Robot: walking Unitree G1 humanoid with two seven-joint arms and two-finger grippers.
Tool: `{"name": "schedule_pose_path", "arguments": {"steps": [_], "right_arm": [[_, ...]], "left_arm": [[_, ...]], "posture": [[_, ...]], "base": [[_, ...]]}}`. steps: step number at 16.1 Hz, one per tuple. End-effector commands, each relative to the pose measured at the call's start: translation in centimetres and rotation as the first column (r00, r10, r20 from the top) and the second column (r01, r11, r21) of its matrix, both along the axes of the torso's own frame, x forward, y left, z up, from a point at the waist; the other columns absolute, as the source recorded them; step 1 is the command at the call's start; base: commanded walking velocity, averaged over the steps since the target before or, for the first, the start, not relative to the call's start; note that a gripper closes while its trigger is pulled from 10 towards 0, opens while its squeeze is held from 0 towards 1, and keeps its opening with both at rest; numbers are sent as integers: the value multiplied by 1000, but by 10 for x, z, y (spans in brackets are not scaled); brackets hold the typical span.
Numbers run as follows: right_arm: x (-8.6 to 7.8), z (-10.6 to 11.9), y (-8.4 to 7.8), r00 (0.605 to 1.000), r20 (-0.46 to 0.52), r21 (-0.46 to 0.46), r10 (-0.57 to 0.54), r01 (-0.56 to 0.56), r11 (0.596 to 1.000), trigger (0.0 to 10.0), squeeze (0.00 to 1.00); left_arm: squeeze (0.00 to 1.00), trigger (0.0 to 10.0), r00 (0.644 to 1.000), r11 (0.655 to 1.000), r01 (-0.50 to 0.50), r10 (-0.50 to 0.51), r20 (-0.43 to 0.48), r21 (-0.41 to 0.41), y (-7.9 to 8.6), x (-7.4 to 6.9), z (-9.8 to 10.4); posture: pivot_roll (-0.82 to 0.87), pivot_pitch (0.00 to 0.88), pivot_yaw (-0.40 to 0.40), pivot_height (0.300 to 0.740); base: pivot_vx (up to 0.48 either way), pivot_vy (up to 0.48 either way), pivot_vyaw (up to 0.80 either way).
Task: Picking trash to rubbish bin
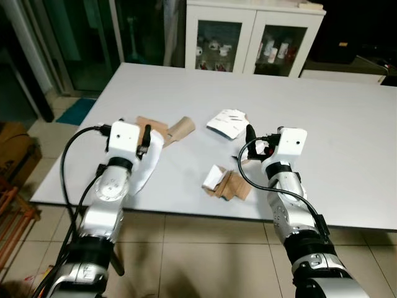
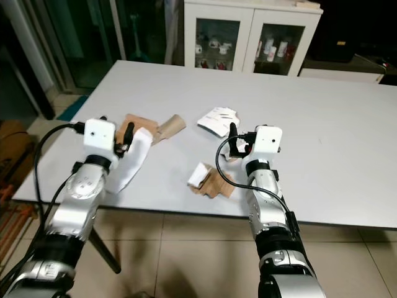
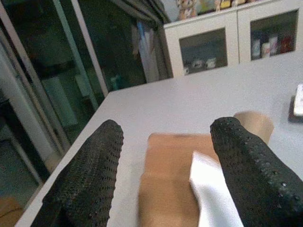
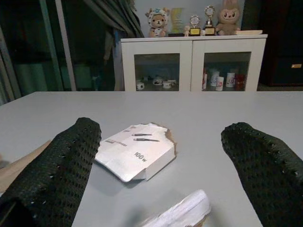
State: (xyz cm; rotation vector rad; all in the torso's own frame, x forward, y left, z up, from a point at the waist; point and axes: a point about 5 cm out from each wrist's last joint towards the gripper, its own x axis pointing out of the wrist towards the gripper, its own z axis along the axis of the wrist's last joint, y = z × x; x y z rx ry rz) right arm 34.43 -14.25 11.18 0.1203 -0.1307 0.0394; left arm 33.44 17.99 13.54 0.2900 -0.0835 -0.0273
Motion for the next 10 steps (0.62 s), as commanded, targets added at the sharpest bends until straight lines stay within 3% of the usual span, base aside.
{"name": "schedule_pose_path", "arguments": {"steps": [1,3,5,6,7,10], "right_arm": [[-1,-2,-4,1000,-4,-2,-7,7,1000,10000,0],[-1,3,2,990,1,59,142,-142,988,10000,0],[-1,8,5,972,10,48,235,-235,971,10000,0],[-4,11,10,945,17,57,325,-326,944,10000,0],[-10,14,19,892,31,62,452,-453,889,10000,0],[-19,13,30,828,33,53,560,-561,826,10000,0]], "left_arm": [[0,10000,1000,1000,14,-14,-21,16,0,-3,4],[0,10000,996,999,26,-28,-89,-27,6,-8,-7],[0,10000,992,999,30,-31,-124,-16,6,-8,-10],[0,10000,991,999,44,-46,-127,-16,3,-7,-10],[0,10000,990,998,56,-58,-127,-23,-1,-4,-7],[0,10000,990,997,71,-74,-120,-29,-7,-2,-4]], "posture": [[25,0,-34,740],[36,0,-38,740],[23,0,-39,740],[19,1,-40,740],[21,8,-46,740],[22,20,-52,740]], "base": [[0,0,0],[0,0,0],[0,0,0],[0,0,0],[0,0,0],[0,0,0]]}}
